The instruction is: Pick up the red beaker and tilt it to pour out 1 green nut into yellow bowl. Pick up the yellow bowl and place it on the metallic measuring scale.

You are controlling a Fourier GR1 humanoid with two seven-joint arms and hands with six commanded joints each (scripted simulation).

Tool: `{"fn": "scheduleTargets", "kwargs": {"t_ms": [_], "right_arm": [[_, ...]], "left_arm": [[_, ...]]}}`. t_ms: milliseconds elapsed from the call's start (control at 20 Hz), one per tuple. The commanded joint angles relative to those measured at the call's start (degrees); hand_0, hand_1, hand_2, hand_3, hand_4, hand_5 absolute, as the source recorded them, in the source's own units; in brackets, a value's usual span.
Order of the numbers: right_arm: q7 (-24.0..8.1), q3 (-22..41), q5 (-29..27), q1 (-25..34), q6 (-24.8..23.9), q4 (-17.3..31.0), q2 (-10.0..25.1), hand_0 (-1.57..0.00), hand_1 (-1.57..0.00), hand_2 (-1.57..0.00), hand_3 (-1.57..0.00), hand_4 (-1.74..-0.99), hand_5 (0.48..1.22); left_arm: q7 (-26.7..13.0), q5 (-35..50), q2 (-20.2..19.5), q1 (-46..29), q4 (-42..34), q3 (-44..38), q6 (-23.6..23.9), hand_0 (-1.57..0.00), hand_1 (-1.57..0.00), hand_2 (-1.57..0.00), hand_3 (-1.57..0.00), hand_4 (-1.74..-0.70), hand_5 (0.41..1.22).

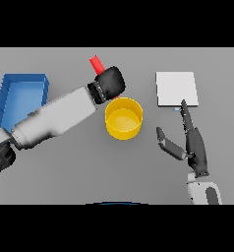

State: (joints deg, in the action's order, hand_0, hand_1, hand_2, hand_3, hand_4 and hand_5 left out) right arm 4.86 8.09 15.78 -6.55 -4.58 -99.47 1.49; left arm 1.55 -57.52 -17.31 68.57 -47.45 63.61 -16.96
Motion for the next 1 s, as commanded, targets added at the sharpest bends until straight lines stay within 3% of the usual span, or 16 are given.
{"fn": "scheduleTargets", "kwargs": {"t_ms": [0,650,800,950], "right_arm": [[-0.32,-0.58,-0.51,0.12,0.29,0.42,0.50,0.00,0.00,0.00,0.00,-1.179,0.627],[0.64,-0.06,0.91,-0.79,-0.22,0.67,0.62,0.00,0.00,0.00,0.00,-1.151,0.634],[1.17,0.23,0.57,-0.80,-0.43,0.20,-0.21,0.00,0.00,0.00,0.00,-1.153,0.636],[1.60,-0.50,-0.90,0.06,0.72,0.09,0.69,0.00,0.00,0.00,0.00,-1.150,0.649]], "left_arm": [[1.08,-0.86,-0.03,0.94,0.31,1.38,0.32,-1.57,-1.57,-1.57,-1.57,-1.74,1.221],[1.81,-8.39,4.36,9.48,4.58,16.03,1.71,-1.57,-1.57,-1.57,-1.57,-1.72,1.221],[4.87,-7.61,2.93,13.67,4.35,16.72,1.01,-1.57,-1.57,-1.57,-1.57,-1.72,1.221],[5.27,-7.48,1.19,19.28,6.83,16.56,2.13,-1.57,-1.57,-1.57,-1.57,-1.72,1.221]]}}
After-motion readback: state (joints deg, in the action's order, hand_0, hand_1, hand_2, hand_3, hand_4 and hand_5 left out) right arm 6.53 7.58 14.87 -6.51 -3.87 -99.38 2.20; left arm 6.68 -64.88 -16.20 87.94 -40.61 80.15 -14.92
